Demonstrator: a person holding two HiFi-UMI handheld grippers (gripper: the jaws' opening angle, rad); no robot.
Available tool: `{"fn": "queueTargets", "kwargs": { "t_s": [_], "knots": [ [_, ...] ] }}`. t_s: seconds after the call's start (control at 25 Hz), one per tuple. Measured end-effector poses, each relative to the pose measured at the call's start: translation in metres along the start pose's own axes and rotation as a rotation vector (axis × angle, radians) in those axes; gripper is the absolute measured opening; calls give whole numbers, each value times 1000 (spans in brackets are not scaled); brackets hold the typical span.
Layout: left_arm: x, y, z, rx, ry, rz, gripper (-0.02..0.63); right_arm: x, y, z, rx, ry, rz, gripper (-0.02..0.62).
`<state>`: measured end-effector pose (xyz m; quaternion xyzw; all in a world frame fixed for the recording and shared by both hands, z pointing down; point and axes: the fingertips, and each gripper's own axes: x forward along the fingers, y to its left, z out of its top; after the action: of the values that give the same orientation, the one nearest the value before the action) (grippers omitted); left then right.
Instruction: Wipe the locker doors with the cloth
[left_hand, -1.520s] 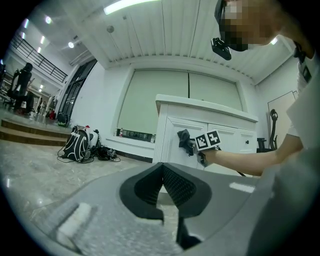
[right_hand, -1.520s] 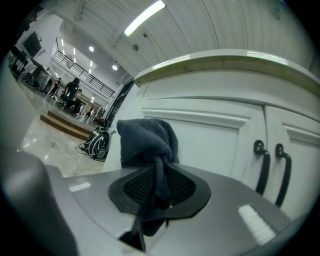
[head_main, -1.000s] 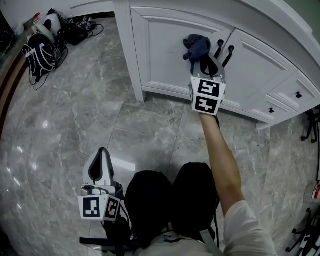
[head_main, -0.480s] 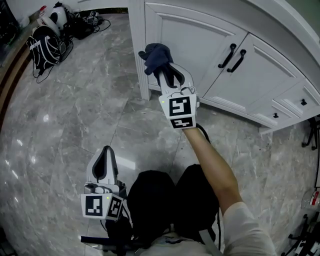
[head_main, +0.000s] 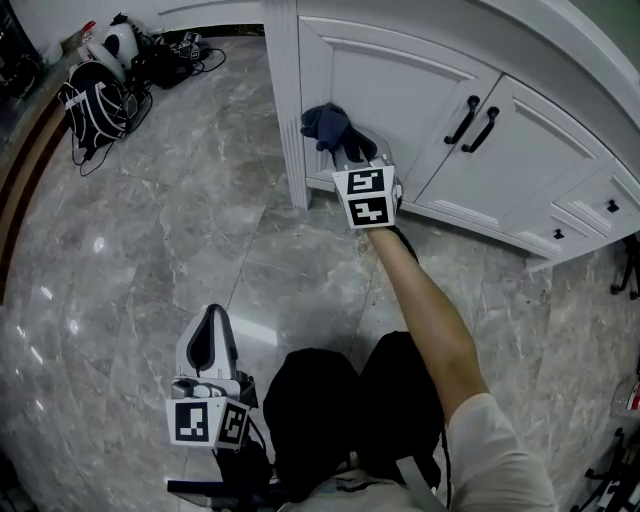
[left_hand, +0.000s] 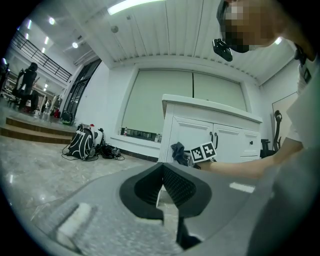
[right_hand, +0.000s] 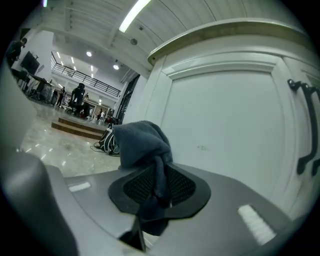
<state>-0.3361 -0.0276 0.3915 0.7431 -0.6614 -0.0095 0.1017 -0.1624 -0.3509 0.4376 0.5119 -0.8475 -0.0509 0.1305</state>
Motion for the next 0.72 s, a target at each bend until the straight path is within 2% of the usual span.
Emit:
{"fn": "queueTargets", "kwargs": {
  "t_s": [0.28,0.72],
  "knots": [
    [2,-9,0,4,-1,-18,2,-43,-63,-11,21,-13,-136,74],
    [8,-25,0,20,6,-45,2,-87,-121,-29,28,5,-258,72]
  ]
}}
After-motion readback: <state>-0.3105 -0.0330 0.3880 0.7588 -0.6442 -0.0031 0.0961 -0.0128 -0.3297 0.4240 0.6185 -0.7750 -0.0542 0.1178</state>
